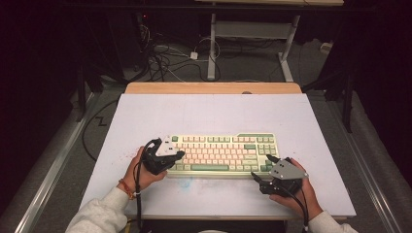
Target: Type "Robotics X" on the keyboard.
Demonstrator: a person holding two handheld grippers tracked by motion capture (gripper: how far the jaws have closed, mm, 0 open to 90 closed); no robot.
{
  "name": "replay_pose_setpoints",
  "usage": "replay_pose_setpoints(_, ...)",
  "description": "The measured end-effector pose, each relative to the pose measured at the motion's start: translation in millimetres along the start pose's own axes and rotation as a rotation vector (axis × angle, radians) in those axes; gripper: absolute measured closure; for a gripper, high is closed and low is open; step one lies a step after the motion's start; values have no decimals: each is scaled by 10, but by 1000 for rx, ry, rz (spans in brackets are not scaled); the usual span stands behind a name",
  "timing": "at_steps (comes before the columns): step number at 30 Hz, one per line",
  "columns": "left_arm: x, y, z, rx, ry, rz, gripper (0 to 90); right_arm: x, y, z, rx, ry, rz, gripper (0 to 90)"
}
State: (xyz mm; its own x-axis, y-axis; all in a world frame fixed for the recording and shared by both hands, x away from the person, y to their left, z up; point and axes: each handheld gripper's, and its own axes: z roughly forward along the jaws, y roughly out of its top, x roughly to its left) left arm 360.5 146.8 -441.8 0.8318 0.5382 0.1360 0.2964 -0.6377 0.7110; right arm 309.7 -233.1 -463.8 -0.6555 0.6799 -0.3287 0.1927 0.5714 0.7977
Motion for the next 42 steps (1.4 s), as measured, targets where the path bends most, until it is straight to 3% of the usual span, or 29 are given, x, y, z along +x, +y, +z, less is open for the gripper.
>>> replay_pose_setpoints(8,-67,148,175,30,-48,42,874,-3,-1,3,2,5,-4,238)
replay_pose_setpoints(18,-105,223,362,71,-93,50,864,14,-9,24,13,15,-19,238)
replay_pose_setpoints(42,-167,245,445,106,-78,89,876,16,-23,36,26,14,-40,243)
